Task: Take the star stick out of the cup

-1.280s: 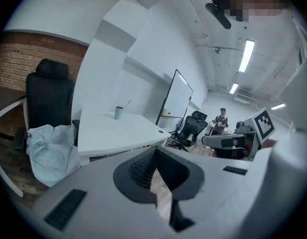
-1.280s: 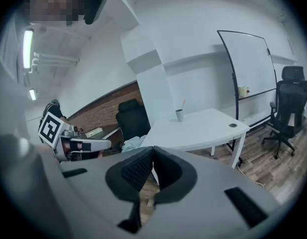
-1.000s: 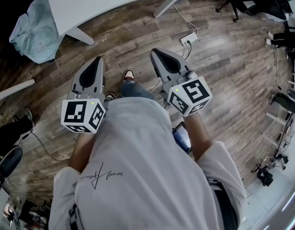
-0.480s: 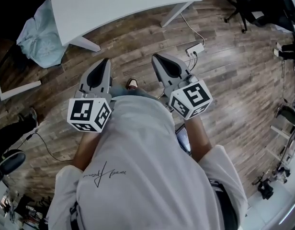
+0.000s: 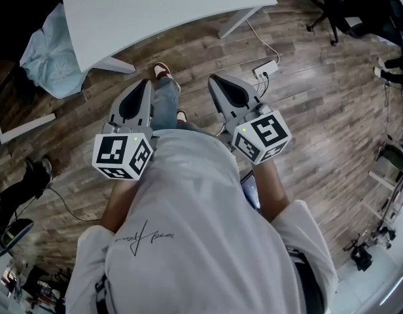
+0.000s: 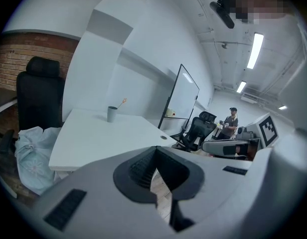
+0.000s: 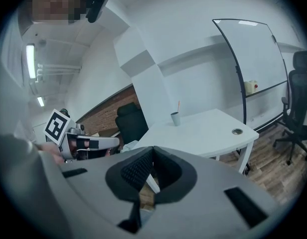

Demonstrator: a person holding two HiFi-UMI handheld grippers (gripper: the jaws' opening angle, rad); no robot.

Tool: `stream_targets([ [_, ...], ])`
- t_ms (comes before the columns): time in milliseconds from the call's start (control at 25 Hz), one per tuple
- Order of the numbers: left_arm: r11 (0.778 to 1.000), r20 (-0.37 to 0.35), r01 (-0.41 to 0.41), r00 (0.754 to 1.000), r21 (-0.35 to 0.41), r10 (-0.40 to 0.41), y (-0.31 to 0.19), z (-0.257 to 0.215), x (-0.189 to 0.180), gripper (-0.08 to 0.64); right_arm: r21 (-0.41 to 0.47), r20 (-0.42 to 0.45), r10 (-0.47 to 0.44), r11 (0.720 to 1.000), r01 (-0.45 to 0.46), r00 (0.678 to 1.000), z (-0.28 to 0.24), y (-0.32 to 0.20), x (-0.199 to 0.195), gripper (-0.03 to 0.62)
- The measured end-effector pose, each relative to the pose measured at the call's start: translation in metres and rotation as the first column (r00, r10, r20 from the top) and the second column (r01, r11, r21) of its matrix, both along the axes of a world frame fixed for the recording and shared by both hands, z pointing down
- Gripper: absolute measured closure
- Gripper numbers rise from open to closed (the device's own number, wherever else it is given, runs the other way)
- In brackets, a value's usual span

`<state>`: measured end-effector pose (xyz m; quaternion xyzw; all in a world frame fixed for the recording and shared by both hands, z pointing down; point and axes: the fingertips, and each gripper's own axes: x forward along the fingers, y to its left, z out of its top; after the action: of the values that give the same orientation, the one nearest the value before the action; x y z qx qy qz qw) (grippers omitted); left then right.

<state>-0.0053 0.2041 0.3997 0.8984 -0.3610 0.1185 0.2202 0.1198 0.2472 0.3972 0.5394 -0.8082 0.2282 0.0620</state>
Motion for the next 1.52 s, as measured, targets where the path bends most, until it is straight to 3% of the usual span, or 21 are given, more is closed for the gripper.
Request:
stream_targets([
  [360, 0.999, -0.024, 0.026, 0.999, 0.018, -0.026, -0.073, -0.011, 0.019, 0.557, -0.004, -0.018, -0.008, 1.000, 0.008, 1.000, -0.005, -0.068, 0.019, 0.584],
  [920, 0.998, -0.030, 0.057, 0.998, 0.023, -0.056, -0.197, -0.019, 0.021, 0.557, -0.029, -0.022, -0.050, 0.998, 0.050, 0.998, -0.007, -0.185, 0.016, 0.584],
  [1520, 0.991, -0.055, 0.120, 0.992, 0.052, -0.117, -0.277, -0.019, -0.006, 0.557, -0.027, -0.044, -0.127, 0.992, 0.126, 0.991, -0.007, -0.272, -0.012, 0.584],
])
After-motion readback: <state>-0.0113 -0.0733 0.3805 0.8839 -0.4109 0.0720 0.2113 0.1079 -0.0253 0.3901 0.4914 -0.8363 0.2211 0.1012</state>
